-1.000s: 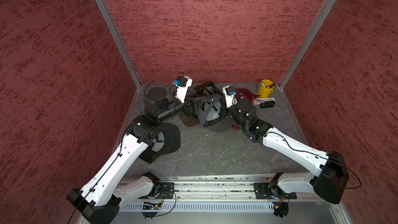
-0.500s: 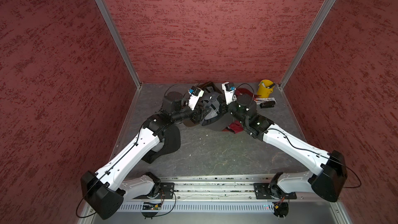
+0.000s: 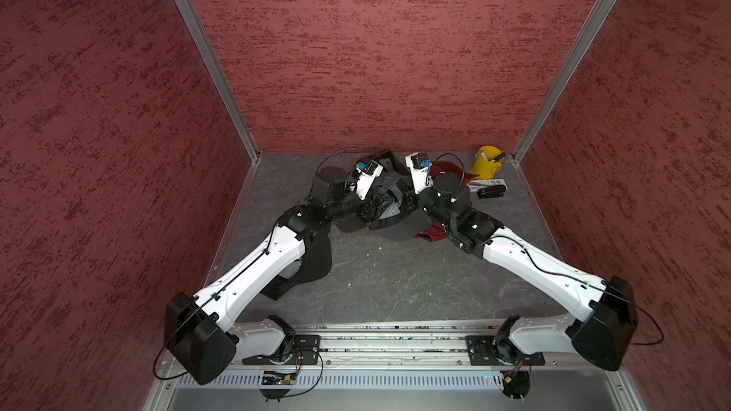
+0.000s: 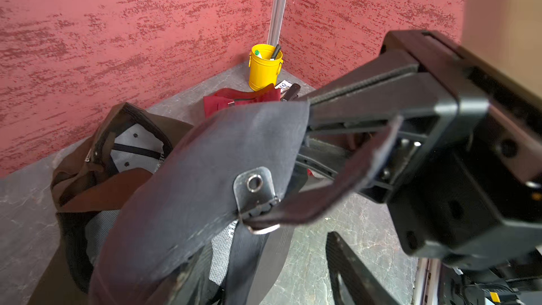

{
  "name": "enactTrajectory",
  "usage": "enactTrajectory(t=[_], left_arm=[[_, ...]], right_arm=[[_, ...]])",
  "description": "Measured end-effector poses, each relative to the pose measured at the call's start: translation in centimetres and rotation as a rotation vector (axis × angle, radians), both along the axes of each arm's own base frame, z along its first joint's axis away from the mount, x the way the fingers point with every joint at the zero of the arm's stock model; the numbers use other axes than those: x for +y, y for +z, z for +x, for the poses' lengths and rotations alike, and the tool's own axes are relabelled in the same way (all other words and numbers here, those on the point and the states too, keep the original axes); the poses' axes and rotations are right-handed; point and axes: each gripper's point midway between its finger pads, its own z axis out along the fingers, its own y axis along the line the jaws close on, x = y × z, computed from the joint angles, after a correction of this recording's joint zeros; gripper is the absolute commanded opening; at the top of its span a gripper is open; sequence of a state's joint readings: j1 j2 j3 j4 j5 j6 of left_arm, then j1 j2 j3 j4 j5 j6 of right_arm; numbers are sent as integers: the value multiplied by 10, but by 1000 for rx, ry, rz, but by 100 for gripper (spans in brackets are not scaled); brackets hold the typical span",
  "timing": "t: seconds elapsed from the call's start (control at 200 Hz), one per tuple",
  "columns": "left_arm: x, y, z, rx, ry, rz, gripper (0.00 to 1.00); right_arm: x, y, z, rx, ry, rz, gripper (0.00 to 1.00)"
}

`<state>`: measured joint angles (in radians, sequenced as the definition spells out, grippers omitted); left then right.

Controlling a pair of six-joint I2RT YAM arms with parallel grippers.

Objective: Open the adjustable buckle of the baseball cap
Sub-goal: Pull the adjustable strap on the baseball cap.

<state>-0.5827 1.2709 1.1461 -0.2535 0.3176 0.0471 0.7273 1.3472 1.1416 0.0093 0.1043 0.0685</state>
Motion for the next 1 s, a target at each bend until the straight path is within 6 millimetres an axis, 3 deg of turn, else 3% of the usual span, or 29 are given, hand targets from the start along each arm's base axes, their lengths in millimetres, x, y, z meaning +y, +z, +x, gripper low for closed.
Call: enactTrajectory(t=[0.1,0.245,0.426,0.621,0.822,1.002], left_arm=[[-1,-1,4,-16,9,8,62],[0,-3,10,-35,22,20,51],[0,-9,14,-51,25,52,23],[-1,-8,12,-63,-2,77,0],[-5,7,1,-55,-63,77,0],[-14,31,-17,-38,-160,40,0]], right_arm=[[1,1,-2,0,13,3,6],[4,2,-4,0,31,7,6],[5,4,-7,-6,55,7,6],[1,10,-13,-27,61,5,7],[-3,8,-16,-45,64,-18,13],[-11,-6,-24,-72,74,-81,25]])
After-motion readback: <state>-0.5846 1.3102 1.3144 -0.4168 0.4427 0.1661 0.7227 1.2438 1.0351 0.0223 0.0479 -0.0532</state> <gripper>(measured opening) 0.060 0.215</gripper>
